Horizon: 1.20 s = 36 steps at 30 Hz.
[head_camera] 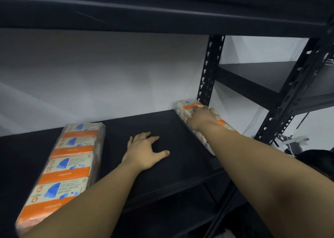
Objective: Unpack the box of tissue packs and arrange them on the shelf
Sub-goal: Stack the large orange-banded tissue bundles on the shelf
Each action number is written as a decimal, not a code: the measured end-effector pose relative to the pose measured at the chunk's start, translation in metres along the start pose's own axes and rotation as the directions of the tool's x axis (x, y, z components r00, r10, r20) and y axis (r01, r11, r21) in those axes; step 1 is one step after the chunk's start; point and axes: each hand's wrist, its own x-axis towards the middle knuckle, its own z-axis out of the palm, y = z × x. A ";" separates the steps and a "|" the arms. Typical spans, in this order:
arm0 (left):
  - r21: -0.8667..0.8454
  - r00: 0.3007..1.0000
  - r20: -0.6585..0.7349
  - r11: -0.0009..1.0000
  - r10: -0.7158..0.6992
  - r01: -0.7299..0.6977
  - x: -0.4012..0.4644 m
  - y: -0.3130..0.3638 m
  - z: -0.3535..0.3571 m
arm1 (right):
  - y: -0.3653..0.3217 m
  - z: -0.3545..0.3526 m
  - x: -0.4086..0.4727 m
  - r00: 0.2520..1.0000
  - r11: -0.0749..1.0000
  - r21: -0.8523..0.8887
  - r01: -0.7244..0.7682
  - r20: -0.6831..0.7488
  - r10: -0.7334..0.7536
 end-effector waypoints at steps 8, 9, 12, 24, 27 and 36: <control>-0.051 1.000 -0.010 0.999 -0.006 0.006 0.000 -0.001 -0.003 | -0.002 -0.002 -0.002 0.999 0.998 -0.049 0.050 0.015 -0.049; -0.054 1.000 0.000 0.999 -0.008 0.008 0.000 -0.001 -0.005 | -0.001 -0.004 -0.007 0.997 0.996 -0.056 0.070 0.012 -0.070; -0.041 0.999 0.051 0.999 -0.010 0.012 -0.004 0.000 -0.011 | -0.002 -0.014 -0.029 0.989 0.987 -0.068 0.143 -0.027 -0.145; 0.381 0.933 -0.144 0.852 -0.330 0.360 -0.059 -0.038 -0.128 | -0.028 0.039 -0.110 0.907 0.900 0.112 0.420 -0.037 -0.419; 0.378 0.805 -0.120 0.724 -0.580 0.578 -0.081 -0.065 -0.129 | -0.032 0.061 -0.120 0.913 0.910 0.110 0.400 0.034 -0.406; 0.191 0.843 -0.060 0.823 -0.534 0.535 -0.075 -0.061 -0.114 | -0.023 0.062 -0.129 0.904 0.884 0.195 0.425 -0.043 -0.425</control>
